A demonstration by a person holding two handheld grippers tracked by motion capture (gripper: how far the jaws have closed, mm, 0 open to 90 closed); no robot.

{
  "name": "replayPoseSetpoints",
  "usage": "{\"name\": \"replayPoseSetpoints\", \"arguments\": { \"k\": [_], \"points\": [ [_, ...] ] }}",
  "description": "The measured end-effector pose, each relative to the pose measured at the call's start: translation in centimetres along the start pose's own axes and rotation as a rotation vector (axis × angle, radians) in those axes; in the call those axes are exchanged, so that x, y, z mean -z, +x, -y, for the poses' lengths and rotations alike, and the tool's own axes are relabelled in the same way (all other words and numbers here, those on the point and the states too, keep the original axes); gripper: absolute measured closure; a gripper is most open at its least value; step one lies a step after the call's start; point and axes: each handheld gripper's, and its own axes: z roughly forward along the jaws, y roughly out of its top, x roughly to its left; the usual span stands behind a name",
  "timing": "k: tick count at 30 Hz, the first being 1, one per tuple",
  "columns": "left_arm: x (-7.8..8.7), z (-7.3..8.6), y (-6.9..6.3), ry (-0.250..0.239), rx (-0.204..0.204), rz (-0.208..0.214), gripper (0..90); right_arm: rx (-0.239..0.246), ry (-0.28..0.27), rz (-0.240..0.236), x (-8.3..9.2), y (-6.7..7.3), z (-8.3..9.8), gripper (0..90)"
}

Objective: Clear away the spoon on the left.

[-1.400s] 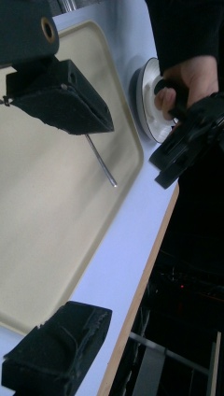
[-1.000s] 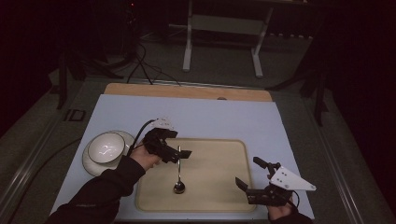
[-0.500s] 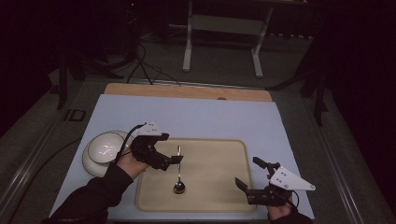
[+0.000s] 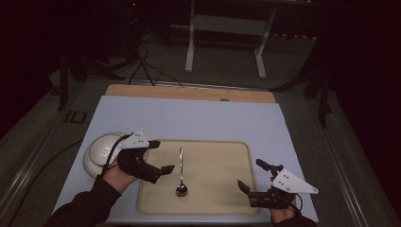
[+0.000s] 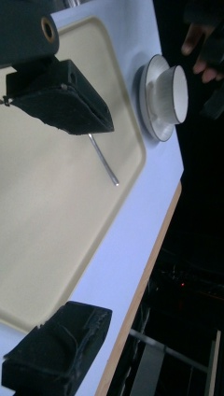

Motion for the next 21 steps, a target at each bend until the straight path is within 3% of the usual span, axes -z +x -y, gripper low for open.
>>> {"name": "replayPoseSetpoints", "arguments": {
  "k": [14, 21],
  "points": [
    [2.2, 3.3, 0.0, -0.015, 0.056, -0.065, 2.2, 0.014, 0.012, 0.001, -0.2, 0.2, 0.0, 9.9],
    [2.2, 5.0, 0.3, -0.025, 0.083, -0.092, 2.2, 0.012, 0.022, 0.003, -0.3, 0.2, 0.1, 9.8]
  ]
}}
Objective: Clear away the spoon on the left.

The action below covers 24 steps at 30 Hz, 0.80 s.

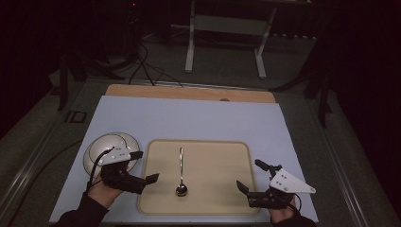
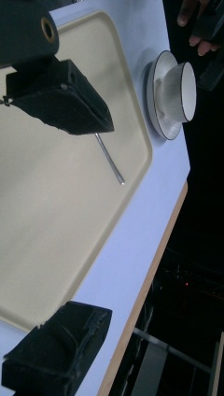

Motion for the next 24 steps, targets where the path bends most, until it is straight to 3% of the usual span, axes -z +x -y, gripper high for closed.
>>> {"name": "replayPoseSetpoints", "arguments": {
  "k": [5, 10, 17, 24],
  "points": [
    [-0.6, 1.2, 0.1, 0.007, 0.017, -0.033, 2.2, 0.002, 0.006, 0.001, -0.1, 0.0, 0.1, 9.8],
    [-1.3, 2.1, 0.5, -0.011, 0.053, -0.037, 2.3, -0.003, 0.011, 0.0, -0.1, -0.1, 0.2, 9.8],
    [-2.0, 2.9, 0.3, -0.011, 0.023, -0.047, 2.2, -0.019, 0.023, 0.003, -0.2, -0.3, 0.4, 9.8],
    [-2.7, 3.4, 0.4, 0.007, 0.025, -0.061, 2.3, -0.018, 0.031, 0.004, -0.2, -0.3, 0.4, 9.8]
  ]
}}
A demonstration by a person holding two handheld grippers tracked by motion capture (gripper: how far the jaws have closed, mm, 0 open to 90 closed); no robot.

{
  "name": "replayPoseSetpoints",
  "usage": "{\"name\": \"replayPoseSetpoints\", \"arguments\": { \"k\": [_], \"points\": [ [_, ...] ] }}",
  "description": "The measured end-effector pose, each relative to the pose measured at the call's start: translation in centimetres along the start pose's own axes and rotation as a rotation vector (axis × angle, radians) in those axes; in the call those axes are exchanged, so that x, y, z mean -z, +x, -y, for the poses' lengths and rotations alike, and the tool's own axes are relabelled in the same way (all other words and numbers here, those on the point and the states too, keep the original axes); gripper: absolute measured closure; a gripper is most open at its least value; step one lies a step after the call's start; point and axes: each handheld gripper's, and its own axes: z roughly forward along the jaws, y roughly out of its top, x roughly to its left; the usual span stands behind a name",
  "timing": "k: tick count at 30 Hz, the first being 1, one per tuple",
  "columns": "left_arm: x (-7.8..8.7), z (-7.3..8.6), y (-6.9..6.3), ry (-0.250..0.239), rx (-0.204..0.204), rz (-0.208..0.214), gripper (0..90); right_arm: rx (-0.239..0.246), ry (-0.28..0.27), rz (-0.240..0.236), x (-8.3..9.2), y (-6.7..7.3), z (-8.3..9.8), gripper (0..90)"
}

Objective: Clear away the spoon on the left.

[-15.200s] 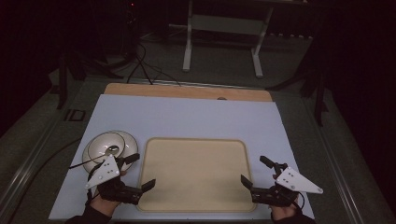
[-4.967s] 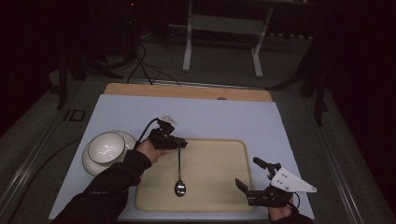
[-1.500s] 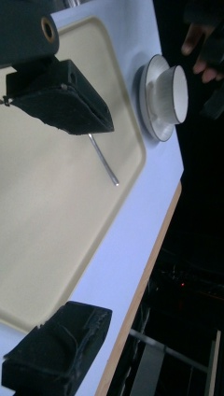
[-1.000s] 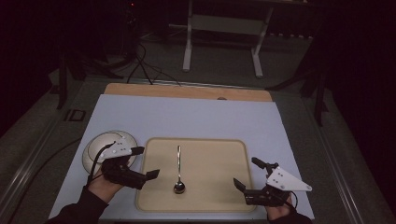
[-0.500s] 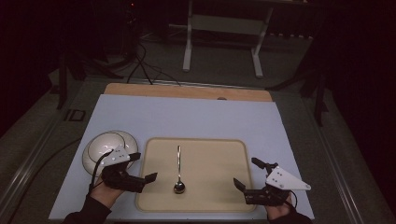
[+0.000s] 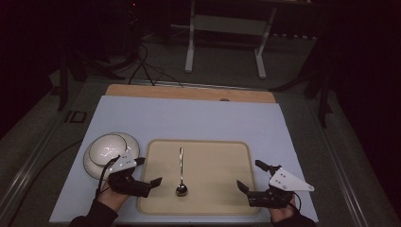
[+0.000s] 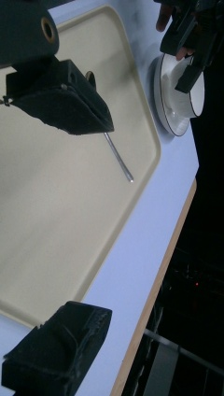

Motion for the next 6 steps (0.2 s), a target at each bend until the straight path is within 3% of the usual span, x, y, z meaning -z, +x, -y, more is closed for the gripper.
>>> {"name": "replayPoseSetpoints", "arguments": {
  "k": [6],
  "points": [
    [0.21, -0.08, -0.14, -0.026, -0.011, -0.013, 2.3, 0.004, 0.001, 0.0, -0.01, 0.05, -0.03, 9.8]
  ]
}}
